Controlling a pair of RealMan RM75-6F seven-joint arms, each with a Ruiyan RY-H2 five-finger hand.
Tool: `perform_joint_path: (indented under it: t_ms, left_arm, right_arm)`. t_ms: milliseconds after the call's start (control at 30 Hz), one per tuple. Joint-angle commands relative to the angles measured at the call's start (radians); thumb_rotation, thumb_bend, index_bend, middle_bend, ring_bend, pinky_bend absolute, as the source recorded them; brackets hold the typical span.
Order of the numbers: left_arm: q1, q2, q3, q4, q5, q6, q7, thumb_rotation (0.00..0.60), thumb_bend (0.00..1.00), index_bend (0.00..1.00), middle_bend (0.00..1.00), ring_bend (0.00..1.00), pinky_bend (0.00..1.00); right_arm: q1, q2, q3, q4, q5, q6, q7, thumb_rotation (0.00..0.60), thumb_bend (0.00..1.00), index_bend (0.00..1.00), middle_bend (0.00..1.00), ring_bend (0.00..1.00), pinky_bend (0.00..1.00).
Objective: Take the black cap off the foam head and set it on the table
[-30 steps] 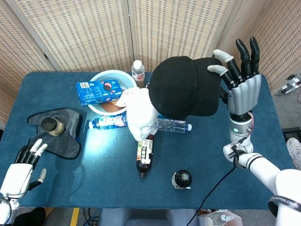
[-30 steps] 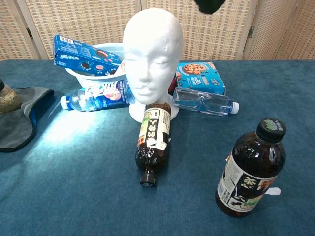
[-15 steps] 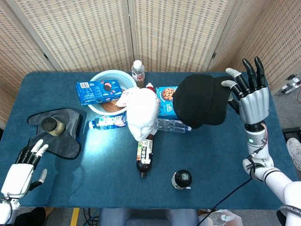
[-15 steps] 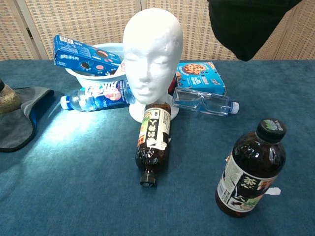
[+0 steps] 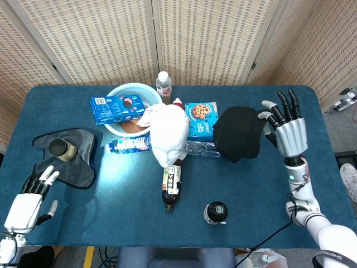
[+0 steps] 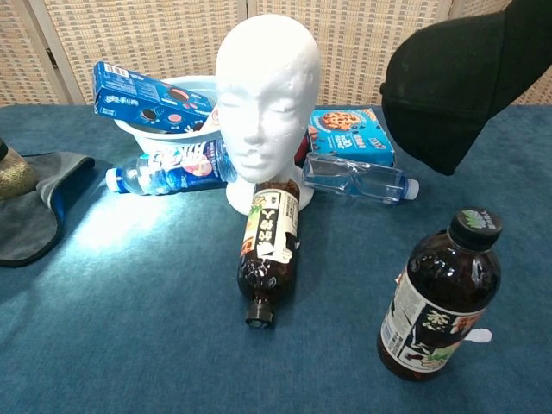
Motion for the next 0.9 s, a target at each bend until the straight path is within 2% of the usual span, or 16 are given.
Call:
perform_joint_path:
  t_ms: [33, 300, 633, 900]
  left_arm:
    - [0.001, 0.001, 0.000, 0.001, 0.000, 0.002, -0.002, 0.600, 0.44, 0.00, 0.00, 0.00, 0.00]
    - [0.008, 0.003, 0.002, 0.009, -0.009, 0.006, -0.012, 0.600, 0.44, 0.00, 0.00, 0.00, 0.00]
    - [0.007, -0.004, 0.004, 0.020, -0.007, 0.004, -0.023, 0.600, 0.44, 0.00, 0.00, 0.00, 0.00]
    - [0.008, -0.006, 0.006, 0.021, -0.006, 0.003, -0.023, 0.600, 0.44, 0.00, 0.00, 0.00, 0.00]
  right_arm:
    - [-0.006, -0.053, -0.012, 0.056, 0.002, -0.024, 0.028, 0.600, 0.51, 0.83, 0.35, 0.09, 0.00]
    - [-0.041, -0.116, -0.050, 0.136, -0.013, -0.051, 0.062, 0.600, 0.51, 0.83, 0.35, 0.09, 0.00]
    - [-0.125, -0.122, -0.131, 0.192, -0.056, -0.106, 0.051, 0.600, 0.51, 0.75, 0.32, 0.09, 0.00]
    - [-0.169, -0.084, -0.162, 0.167, -0.059, -0.207, 0.006, 0.600, 0.48, 0.56, 0.20, 0.02, 0.00]
